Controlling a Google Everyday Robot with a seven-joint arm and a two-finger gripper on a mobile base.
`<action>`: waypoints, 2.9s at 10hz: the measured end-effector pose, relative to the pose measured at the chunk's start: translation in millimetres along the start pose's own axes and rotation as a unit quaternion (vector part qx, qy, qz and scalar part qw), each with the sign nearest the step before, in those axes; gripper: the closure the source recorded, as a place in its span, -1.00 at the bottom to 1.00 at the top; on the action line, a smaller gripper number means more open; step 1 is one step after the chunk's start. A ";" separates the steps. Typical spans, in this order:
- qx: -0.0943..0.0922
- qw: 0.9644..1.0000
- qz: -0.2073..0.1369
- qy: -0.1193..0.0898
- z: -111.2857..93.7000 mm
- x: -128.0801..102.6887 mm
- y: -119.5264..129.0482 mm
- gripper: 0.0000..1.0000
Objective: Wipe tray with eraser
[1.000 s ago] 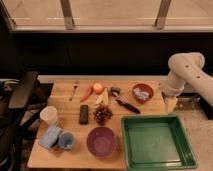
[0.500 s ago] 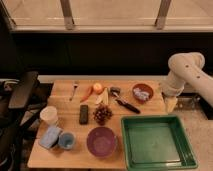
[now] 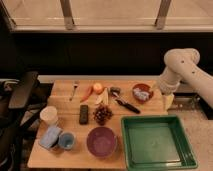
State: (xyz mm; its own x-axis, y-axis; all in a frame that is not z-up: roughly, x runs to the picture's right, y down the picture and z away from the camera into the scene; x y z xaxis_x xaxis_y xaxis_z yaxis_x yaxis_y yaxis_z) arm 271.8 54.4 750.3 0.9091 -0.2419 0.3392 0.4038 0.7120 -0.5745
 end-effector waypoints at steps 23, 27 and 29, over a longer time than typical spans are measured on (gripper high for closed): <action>0.023 0.896 -0.442 0.007 35.9 -311.4 -140.7 -0.49; 0.049 0.868 -0.493 -0.023 59.7 -335.3 -184.0 -0.49; 0.045 0.864 -0.500 -0.046 86.8 -340.6 -195.6 -0.49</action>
State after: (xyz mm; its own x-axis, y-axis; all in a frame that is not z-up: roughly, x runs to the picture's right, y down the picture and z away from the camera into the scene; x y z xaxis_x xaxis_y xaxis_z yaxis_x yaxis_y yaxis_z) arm -125.7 54.8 811.9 0.0973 -0.7147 0.6927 0.9690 0.2269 0.0980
